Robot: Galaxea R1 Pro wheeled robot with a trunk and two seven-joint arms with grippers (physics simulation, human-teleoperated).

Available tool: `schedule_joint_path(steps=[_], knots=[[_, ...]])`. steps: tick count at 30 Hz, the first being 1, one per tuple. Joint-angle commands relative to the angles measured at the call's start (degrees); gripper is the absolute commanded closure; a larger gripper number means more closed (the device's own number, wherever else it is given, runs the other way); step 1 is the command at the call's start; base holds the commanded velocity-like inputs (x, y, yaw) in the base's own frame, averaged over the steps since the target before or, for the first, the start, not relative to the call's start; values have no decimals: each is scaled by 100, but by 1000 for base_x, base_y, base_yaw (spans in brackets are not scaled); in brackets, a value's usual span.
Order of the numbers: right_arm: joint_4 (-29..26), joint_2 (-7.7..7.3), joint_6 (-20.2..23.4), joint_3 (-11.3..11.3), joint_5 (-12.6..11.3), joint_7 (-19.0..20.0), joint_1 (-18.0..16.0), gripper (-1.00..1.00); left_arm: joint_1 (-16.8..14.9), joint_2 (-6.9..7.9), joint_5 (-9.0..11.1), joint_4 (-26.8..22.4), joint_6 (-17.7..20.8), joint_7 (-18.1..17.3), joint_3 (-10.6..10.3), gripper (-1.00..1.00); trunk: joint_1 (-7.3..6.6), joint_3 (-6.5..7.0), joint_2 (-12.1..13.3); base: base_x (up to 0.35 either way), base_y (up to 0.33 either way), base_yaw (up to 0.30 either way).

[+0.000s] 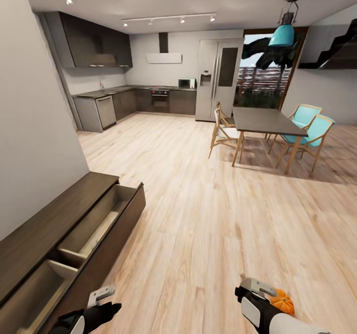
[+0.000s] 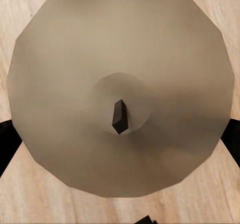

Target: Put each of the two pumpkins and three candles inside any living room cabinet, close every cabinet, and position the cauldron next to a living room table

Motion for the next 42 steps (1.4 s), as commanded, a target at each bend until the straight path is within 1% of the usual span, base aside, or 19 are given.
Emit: schedule_joint_path(steps=[1,42], knots=[[-1,1,-25,54,-49,-18,-4,100,-2,-2,31,-7,44,-18,22,-100,4,-6,-4,326,0,0],[2,1,-25,54,-49,-18,-4,100,-2,-2,31,-7,44,-19,-4,-100,4,-6,-4,325,0,0]])
